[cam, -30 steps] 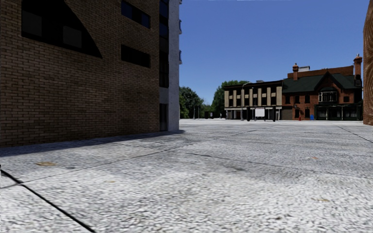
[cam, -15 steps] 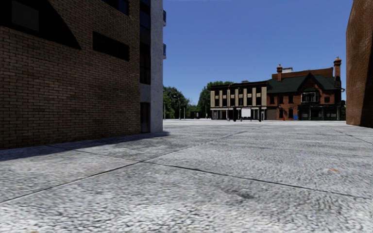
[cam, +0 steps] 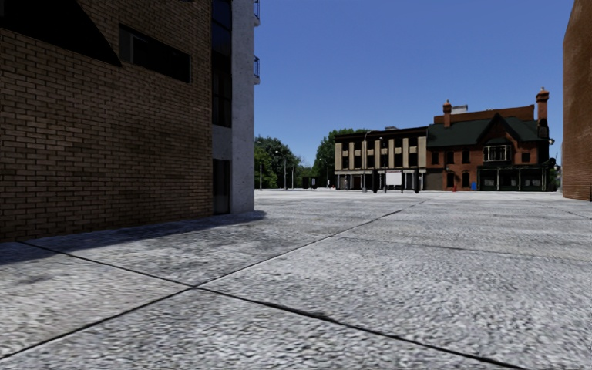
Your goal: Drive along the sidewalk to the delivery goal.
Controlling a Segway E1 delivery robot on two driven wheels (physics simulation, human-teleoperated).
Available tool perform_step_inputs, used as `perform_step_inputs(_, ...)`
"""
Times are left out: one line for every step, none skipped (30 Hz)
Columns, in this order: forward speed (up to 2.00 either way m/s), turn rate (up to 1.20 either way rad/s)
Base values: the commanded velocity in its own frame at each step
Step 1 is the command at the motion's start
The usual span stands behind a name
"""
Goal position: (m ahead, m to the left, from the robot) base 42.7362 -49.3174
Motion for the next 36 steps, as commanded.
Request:
perform_step_inputs(2.0,0.0)
perform_step_inputs(2.0,0.0)
perform_step_inputs(2.0,0.0)
perform_step_inputs(2.0,0.0)
perform_step_inputs(2.0,0.0)
perform_step_inputs(2.0,0.0)
perform_step_inputs(2.0,0.0)
perform_step_inputs(2.0,0.0)
perform_step_inputs(2.0,0.0)
perform_step_inputs(2.0,0.0)
perform_step_inputs(2.0,0.0)
perform_step_inputs(2.0,0.0)
perform_step_inputs(2.0,0.0)
perform_step_inputs(2.0,0.0)
perform_step_inputs(2.0,0.0)
perform_step_inputs(2.0,0.0)
perform_step_inputs(2.0,-0.17)
perform_step_inputs(2.0,-0.37)
perform_step_inputs(2.0,-0.37)
perform_step_inputs(2.0,-0.43)
perform_step_inputs(2.0,-0.45)
perform_step_inputs(2.0,-0.46)
perform_step_inputs(2.0,-0.46)
perform_step_inputs(2.0,-0.46)
perform_step_inputs(2.0,-0.46)
perform_step_inputs(2.0,-0.46)
perform_step_inputs(2.0,-0.46)
perform_step_inputs(2.0,-0.46)
perform_step_inputs(2.0,-0.46)
perform_step_inputs(2.0,-0.46)
perform_step_inputs(2.0,-0.46)
perform_step_inputs(2.0,-0.46)
perform_step_inputs(2.0,-0.46)
perform_step_inputs(2.0,-0.46)
perform_step_inputs(2.0,-0.4)
perform_step_inputs(2.0,-0.29)
